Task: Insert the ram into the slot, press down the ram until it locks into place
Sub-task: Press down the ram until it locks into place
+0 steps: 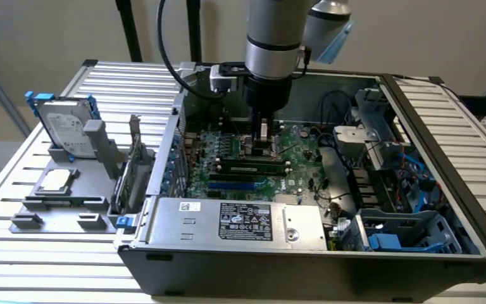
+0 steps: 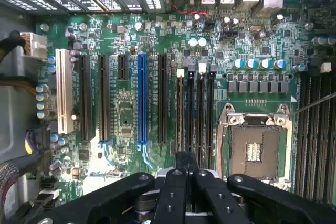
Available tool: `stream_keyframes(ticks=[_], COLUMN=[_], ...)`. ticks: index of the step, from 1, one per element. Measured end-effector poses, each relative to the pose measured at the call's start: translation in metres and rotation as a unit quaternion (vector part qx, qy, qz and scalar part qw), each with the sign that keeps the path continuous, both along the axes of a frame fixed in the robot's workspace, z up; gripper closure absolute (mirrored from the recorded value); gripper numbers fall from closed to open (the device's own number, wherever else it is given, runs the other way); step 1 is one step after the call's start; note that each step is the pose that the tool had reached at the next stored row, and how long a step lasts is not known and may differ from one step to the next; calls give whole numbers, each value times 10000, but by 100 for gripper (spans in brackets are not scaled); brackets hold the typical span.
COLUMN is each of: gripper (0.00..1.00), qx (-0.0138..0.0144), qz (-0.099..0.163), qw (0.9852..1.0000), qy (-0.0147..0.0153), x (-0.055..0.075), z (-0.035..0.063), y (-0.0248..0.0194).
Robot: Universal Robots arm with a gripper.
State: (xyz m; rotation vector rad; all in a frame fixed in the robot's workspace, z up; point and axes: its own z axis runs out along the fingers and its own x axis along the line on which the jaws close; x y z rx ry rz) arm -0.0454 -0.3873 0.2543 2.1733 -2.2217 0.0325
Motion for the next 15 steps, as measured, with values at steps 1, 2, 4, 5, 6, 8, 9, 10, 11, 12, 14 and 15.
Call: stream_keyframes(ticks=[1, 2, 4, 5, 6, 8, 9, 10, 11, 12, 14, 15], gripper=[89, 89, 89, 89, 89, 89, 89, 89, 89, 89, 89, 89], qx=[10, 11, 11, 10, 10, 10, 10, 10, 10, 10, 10, 10], qz=[0, 0, 0, 1, 0, 0, 0, 0, 0, 0, 0, 0], qw=[10000, 10000, 10000, 10000, 10000, 10000, 10000, 10000, 10000, 10000, 10000, 10000], qy=[0, 0, 0, 1, 0, 0, 0, 1, 0, 0, 0, 0], x=[0, 0, 0, 0, 0, 0, 0, 0, 0, 0, 0, 0], z=[1, 1, 2, 4, 4, 5, 6, 7, 7, 8, 11, 11], y=[0, 0, 0, 0, 0, 0, 0, 0, 0, 0, 0, 0])
